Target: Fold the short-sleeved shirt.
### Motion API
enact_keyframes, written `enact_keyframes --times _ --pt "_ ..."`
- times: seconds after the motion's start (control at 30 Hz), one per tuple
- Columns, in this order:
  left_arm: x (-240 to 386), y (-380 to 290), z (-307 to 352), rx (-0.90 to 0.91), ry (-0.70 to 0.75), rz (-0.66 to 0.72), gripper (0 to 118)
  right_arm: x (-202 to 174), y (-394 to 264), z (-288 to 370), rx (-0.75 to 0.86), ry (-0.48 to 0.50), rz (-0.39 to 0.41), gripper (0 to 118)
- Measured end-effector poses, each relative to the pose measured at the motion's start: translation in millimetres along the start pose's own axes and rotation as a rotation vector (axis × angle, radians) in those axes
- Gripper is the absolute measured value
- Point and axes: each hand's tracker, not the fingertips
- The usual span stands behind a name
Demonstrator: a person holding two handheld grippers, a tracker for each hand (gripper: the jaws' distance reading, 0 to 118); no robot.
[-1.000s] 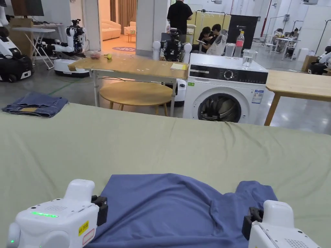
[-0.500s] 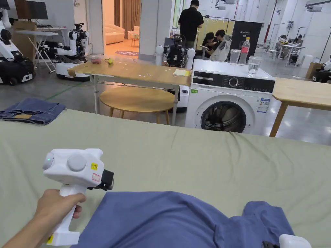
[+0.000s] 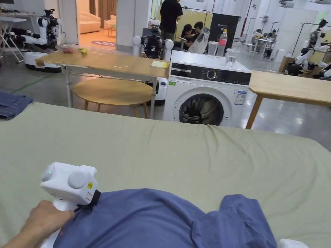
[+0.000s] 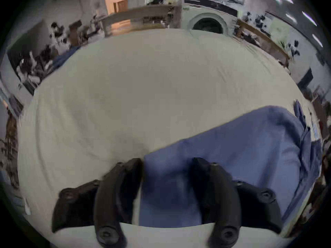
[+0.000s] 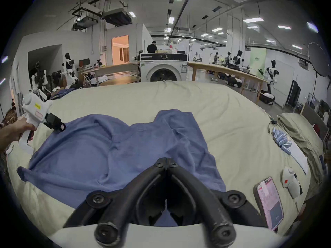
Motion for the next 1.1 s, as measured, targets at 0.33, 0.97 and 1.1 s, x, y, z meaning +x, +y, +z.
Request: enact_keyframes --times 0.33,0.97,1.1 --pt "-18 -36 85 0.185 -0.012 0.032 1 66 76 -50 -0.183 -0.043 -0.087 39" --pt "-17 -62 120 0.21 0.027 0.017 1 59 66 -157 -0.511 -0.014 -0.075 1" --pt "-19 -62 130 0.23 0.023 0.021 1 65 72 -134 -0.379 0.009 -0.07 0"
